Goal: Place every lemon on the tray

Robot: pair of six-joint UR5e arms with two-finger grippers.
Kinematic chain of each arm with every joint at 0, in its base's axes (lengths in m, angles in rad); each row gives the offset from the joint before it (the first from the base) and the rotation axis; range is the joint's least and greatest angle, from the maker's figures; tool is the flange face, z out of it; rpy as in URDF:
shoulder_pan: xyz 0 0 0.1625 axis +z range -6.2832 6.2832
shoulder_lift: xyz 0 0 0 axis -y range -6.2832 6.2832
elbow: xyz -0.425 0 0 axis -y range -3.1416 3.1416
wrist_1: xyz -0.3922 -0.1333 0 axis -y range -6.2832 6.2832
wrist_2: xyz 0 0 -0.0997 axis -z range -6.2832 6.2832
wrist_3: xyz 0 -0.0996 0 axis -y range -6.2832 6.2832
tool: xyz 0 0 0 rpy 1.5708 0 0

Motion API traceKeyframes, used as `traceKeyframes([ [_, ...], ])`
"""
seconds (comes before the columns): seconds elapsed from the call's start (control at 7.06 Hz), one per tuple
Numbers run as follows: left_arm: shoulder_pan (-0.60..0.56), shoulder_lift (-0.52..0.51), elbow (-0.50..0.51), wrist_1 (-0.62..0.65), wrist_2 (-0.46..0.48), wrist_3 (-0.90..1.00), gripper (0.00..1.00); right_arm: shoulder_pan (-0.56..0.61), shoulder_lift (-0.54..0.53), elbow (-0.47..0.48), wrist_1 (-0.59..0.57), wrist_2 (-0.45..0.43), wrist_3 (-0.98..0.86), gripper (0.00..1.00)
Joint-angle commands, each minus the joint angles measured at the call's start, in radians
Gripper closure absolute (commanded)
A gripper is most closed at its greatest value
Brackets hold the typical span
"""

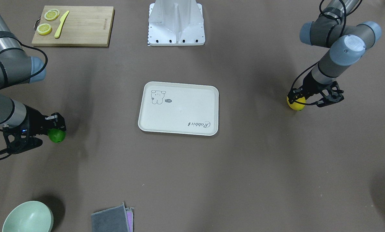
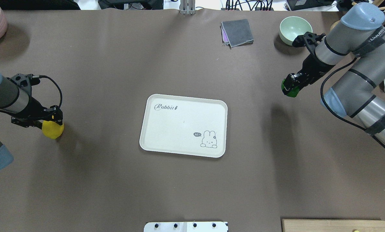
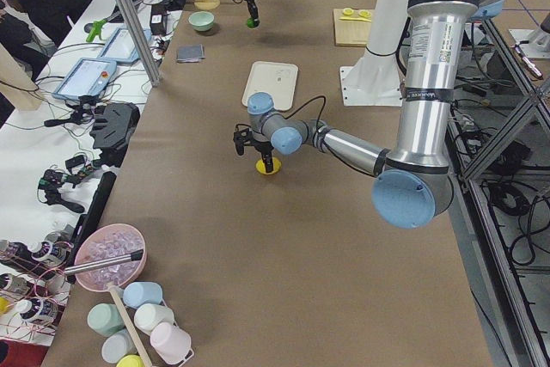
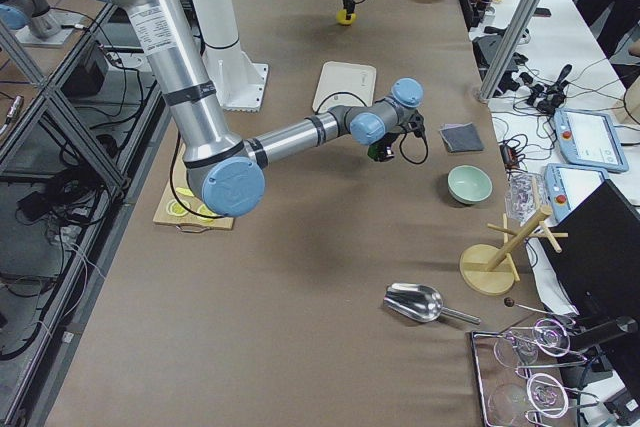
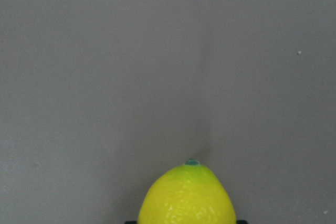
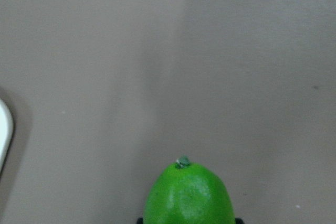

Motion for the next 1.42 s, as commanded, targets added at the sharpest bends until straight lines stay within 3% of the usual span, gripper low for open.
traceKeyframes([
  [0.0,-0.035,0.0,-0.041,0.012,-0.086,0.007,1.0,-0.087,0.06,0.058,0.003,0.006,-0.01,0.84],
  [0.28,-0.143,-0.003,-0.085,0.118,-0.154,0.092,1.0,-0.173,0.157,0.061,0.003,-0.014,-0.01,0.84],
  [0.57,-0.253,-0.041,-0.168,0.367,-0.18,0.261,1.0,-0.266,0.224,0.046,0.021,-0.079,-0.01,0.82],
  [0.85,-0.34,-0.191,-0.211,0.648,-0.188,0.377,1.0,-0.331,0.226,0.017,0.067,-0.133,-0.01,0.77],
  [0.99,-0.374,-0.268,-0.226,0.777,-0.188,0.411,1.0,-0.334,0.225,-0.008,0.087,-0.138,-0.02,0.43],
  [1.13,-0.39,-0.317,-0.249,0.858,-0.187,0.424,1.0,-0.324,0.221,-0.015,0.089,-0.133,-0.019,0.01],
  [1.27,-0.391,-0.357,-0.254,0.912,-0.185,0.424,1.0,-0.292,0.223,0.001,0.087,-0.127,-0.023,0.0],
])
